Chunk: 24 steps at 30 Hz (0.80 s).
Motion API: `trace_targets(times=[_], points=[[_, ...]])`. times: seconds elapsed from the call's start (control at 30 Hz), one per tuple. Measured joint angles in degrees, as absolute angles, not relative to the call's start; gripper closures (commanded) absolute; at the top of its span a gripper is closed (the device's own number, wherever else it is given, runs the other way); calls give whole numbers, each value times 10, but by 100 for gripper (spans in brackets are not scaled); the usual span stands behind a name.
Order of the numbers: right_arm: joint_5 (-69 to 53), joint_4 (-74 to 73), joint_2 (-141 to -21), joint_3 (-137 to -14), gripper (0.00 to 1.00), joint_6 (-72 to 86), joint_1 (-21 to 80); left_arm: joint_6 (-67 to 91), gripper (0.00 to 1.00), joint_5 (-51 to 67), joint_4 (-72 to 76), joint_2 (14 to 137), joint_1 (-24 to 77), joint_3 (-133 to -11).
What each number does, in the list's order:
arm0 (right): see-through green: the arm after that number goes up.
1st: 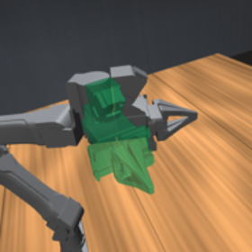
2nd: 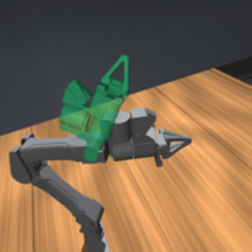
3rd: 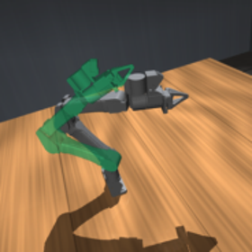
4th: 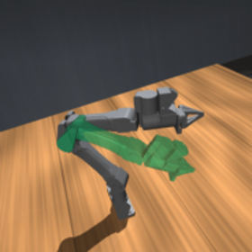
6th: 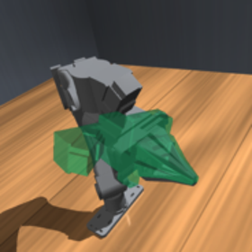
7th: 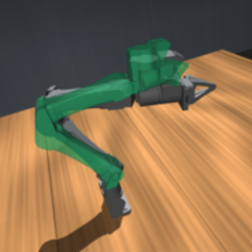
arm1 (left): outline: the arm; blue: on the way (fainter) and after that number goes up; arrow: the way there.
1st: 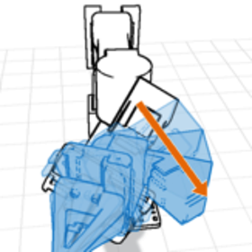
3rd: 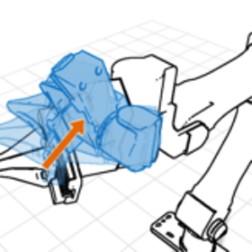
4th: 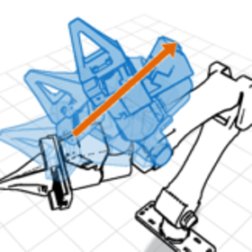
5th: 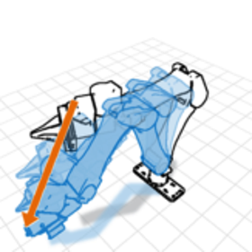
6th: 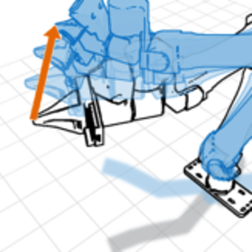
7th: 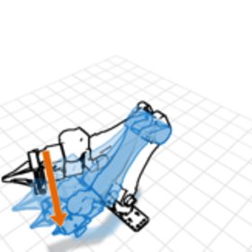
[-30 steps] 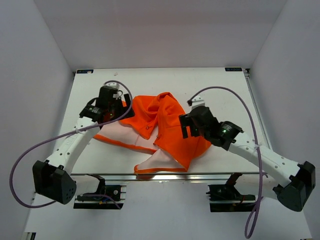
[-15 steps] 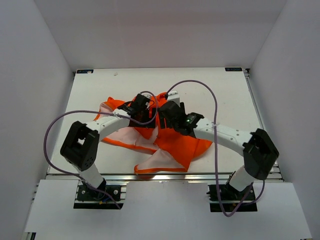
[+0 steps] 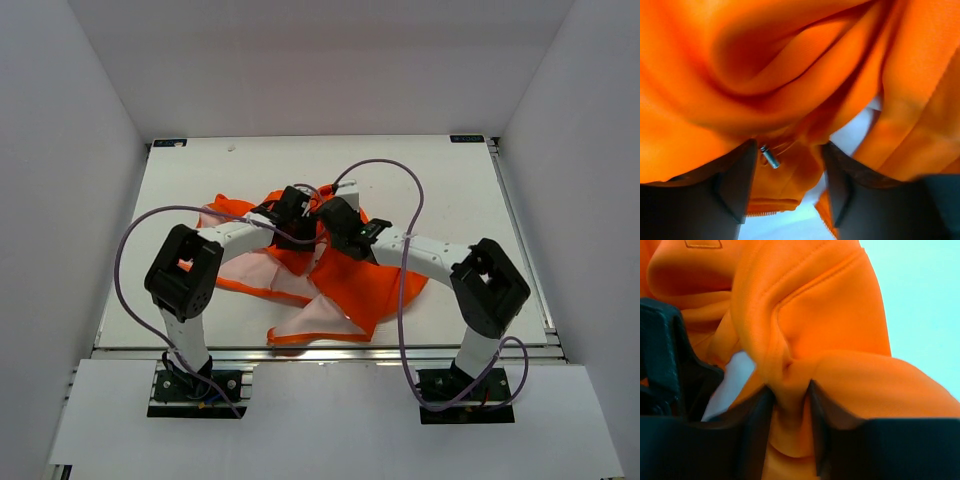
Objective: Zip up the jacket
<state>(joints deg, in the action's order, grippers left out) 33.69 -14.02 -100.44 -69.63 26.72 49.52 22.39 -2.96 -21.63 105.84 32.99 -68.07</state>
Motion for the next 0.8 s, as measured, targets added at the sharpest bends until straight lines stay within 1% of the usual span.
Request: trace_targets(times=[0.03, 0.1, 0.13, 0.23, 0.4, 0.47, 0.57, 0.63, 0.7, 0.8], points=[[336, -136, -1004, -696, 81, 269, 493, 223, 61, -27, -213, 1063, 331, -685], [327, -129, -1001, -695, 98, 268, 484, 221, 91, -24, -207, 1071, 333, -698], [322, -125, -997, -692, 100, 265, 481, 222, 100, -23, -204, 1074, 333, -703], [288, -108, -951, -656, 100, 260, 465, 218, 100, -31, -200, 1077, 335, -715], [210, -83, -807, -578, 100, 240, 413, 235, 100, -89, -204, 1055, 336, -714], [181, -67, -742, -539, 100, 233, 375, 249, 100, -124, -201, 1017, 336, -695], [143, -47, -653, -467, 100, 225, 311, 268, 100, -173, -189, 924, 336, -652], [125, -46, -615, -429, 100, 221, 280, 280, 100, -203, -181, 862, 336, -631], [110, -47, -586, -397, 98, 220, 258, 290, 100, -231, -176, 808, 336, -615], [92, -52, -559, -366, 100, 216, 229, 303, 100, -272, -179, 748, 336, -602]])
